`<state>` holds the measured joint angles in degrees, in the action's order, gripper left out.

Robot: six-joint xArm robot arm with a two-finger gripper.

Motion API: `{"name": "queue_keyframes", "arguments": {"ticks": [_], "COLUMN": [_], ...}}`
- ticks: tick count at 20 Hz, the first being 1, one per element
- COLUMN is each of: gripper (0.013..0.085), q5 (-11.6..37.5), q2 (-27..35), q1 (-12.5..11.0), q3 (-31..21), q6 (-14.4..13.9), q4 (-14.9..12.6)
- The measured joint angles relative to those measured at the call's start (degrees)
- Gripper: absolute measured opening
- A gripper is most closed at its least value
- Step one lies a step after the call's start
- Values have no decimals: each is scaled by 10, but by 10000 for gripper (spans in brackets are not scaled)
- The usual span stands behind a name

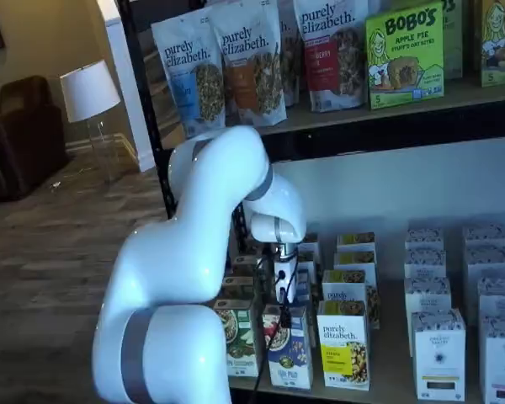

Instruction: Pick up the blue and white box that is on the bottom shelf, the second box from the left

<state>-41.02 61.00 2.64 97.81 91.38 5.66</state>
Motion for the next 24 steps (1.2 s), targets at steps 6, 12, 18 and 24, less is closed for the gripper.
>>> {"name": "queue_keyframes", "arguments": {"ticks": [6, 12, 18, 24], "gripper": [850, 850, 850, 850], "q5": [5, 12, 10, 16], "q2": [4, 9, 13, 16], "q1": [5, 9, 10, 10], "q3": [-3, -7, -6, -8], "q6": [-15, -35, -45, -46], "q4": [-14, -33, -44, -45]}}
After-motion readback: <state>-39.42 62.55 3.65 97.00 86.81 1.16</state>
